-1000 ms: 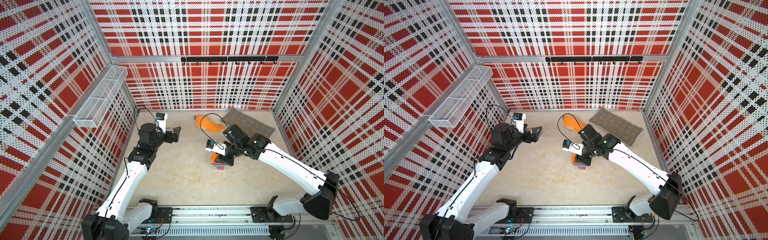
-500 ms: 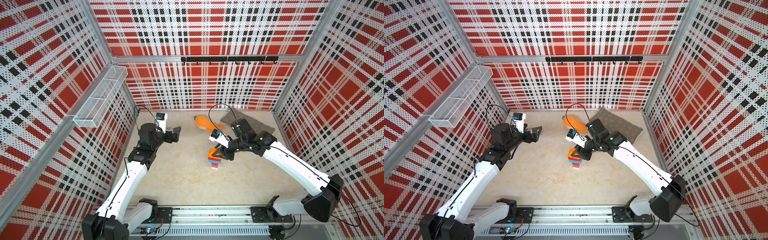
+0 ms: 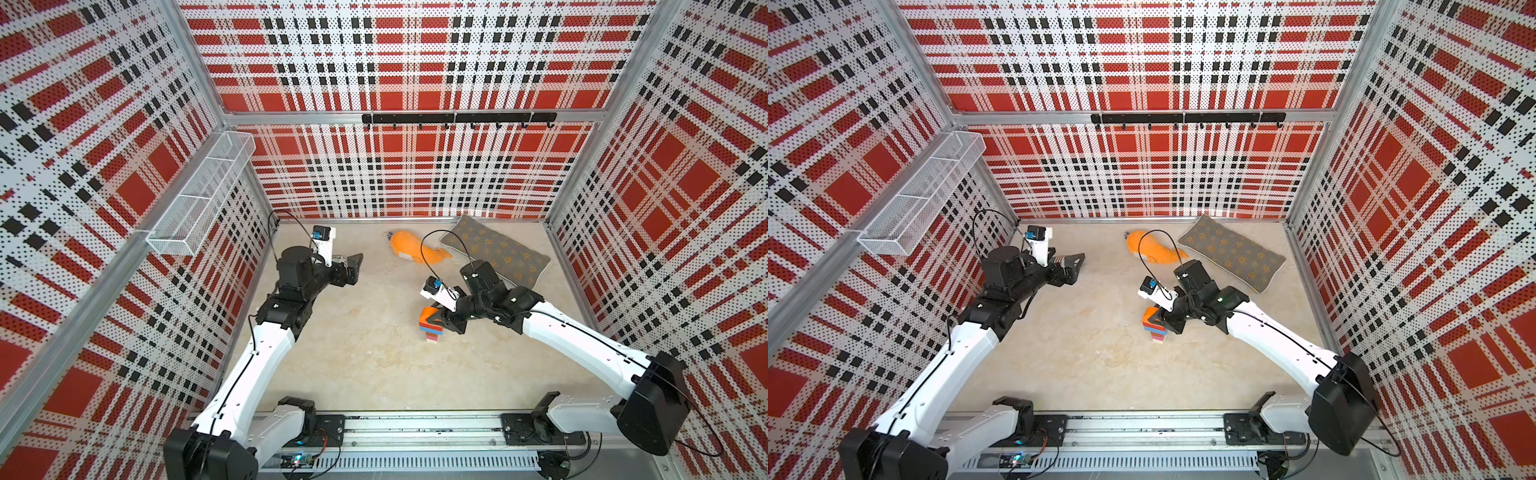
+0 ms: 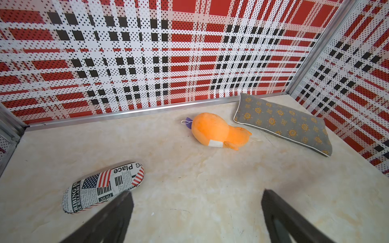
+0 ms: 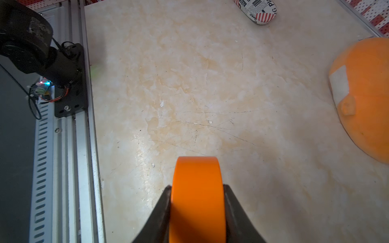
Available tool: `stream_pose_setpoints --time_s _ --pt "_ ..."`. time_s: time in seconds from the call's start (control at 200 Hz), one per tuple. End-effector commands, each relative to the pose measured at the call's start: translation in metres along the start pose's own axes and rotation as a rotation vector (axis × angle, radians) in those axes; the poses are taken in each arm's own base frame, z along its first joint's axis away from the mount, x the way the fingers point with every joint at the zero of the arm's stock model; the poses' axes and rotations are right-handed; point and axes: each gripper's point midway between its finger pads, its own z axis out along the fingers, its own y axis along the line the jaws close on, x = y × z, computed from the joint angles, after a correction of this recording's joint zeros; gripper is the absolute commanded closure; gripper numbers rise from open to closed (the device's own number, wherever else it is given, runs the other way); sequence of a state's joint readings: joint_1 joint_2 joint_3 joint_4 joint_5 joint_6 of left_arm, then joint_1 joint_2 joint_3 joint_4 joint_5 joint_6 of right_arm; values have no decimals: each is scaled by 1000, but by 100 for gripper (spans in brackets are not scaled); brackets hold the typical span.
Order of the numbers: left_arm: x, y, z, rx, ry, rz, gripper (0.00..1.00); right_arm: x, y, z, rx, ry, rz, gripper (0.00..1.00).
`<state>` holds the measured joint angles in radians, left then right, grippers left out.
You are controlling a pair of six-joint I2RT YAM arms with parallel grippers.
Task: Assemble an ice cream with lego
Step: Place the lego brick at the center of the board.
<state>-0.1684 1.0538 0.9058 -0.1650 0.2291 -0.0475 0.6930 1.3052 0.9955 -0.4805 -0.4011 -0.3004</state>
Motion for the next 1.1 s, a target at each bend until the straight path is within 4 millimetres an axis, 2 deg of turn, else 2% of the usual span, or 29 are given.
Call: stream_pose_setpoints --time_s 0.0,0.165,0.626,1.097 --pt "-1 2 -3 0 -13 12 1 -36 -7 -6 87 -155 -66 84" --pt "-1 1 -2 1 -14 14 2 -34 5 4 57 -195 -113 83" --pt "1 3 0 -6 -4 15 1 -5 13 27 14 -160 -106 83" --pt "2 4 1 -10 -1 15 1 11 2 46 82 -139 -68 82"
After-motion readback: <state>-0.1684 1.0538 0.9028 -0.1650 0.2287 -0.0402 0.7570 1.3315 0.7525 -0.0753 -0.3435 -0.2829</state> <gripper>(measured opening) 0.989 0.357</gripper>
